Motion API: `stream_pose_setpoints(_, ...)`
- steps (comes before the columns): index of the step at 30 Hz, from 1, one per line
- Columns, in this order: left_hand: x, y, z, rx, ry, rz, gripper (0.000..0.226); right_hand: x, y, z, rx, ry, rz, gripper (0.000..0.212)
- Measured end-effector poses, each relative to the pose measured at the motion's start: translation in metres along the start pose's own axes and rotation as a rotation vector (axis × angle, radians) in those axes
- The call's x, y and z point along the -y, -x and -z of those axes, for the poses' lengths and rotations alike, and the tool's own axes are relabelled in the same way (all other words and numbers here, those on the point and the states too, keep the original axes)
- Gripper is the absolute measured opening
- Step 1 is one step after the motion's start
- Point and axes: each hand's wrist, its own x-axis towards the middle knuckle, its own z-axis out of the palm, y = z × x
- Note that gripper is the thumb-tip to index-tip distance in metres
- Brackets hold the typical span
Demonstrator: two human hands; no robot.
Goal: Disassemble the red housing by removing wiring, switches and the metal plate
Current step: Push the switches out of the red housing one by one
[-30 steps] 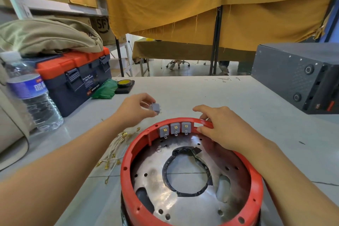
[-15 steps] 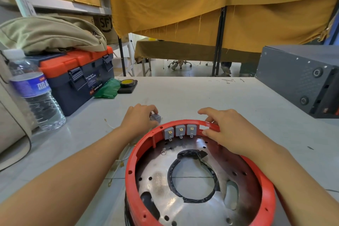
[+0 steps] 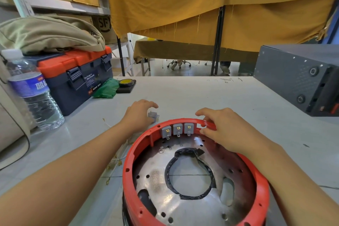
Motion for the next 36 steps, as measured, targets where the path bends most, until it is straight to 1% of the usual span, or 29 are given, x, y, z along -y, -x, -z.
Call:
stream_pose_setpoints(4,-0.026,0.009,0.019,-0.028,0.211,-0.128,0.02,0.0,-0.001,0.0,0.017,0.024,0.019,0.029)
stream_pose_setpoints(6,-0.044,0.016,0.027,0.028,0.273,-0.193,0.013,0.0,-0.001,0.001,0.016,0.021,0.02,0.028)
stream_pose_setpoints(9,-0.065,0.028,0.033,0.134,0.276,-0.272,0.013,0.0,0.0,0.002,0.008,0.04,0.024,0.027)
stream_pose_setpoints(11,-0.072,0.033,0.033,0.164,0.269,-0.301,0.013,0.001,0.001,0.003,0.005,0.054,0.021,0.027)
stream_pose_setpoints(17,-0.078,0.042,0.031,0.164,0.249,-0.299,0.019,0.006,0.003,0.009,0.006,0.124,-0.012,0.022)
stream_pose_setpoints(20,-0.08,0.045,0.031,0.178,0.262,-0.305,0.022,0.008,0.004,0.017,0.051,0.155,-0.022,0.02)
stream_pose_setpoints(21,-0.081,0.045,0.03,0.17,0.267,-0.306,0.022,0.009,0.003,0.019,0.068,0.153,-0.021,0.021)
stream_pose_setpoints(23,-0.086,0.045,0.028,0.147,0.258,-0.312,0.021,0.011,-0.001,0.021,0.073,0.127,-0.02,0.025)
stream_pose_setpoints(27,-0.093,0.045,0.024,0.117,0.256,-0.314,0.021,0.012,-0.01,0.019,0.044,0.063,-0.014,0.019)
stream_pose_setpoints(31,-0.091,0.046,0.02,0.088,0.32,-0.286,0.019,0.005,-0.007,0.012,-0.001,-0.038,-0.006,0.013)
stream_pose_setpoints(36,-0.087,0.046,0.017,0.02,0.345,-0.236,0.012,0.0,-0.003,0.008,-0.035,-0.078,0.005,0.014)
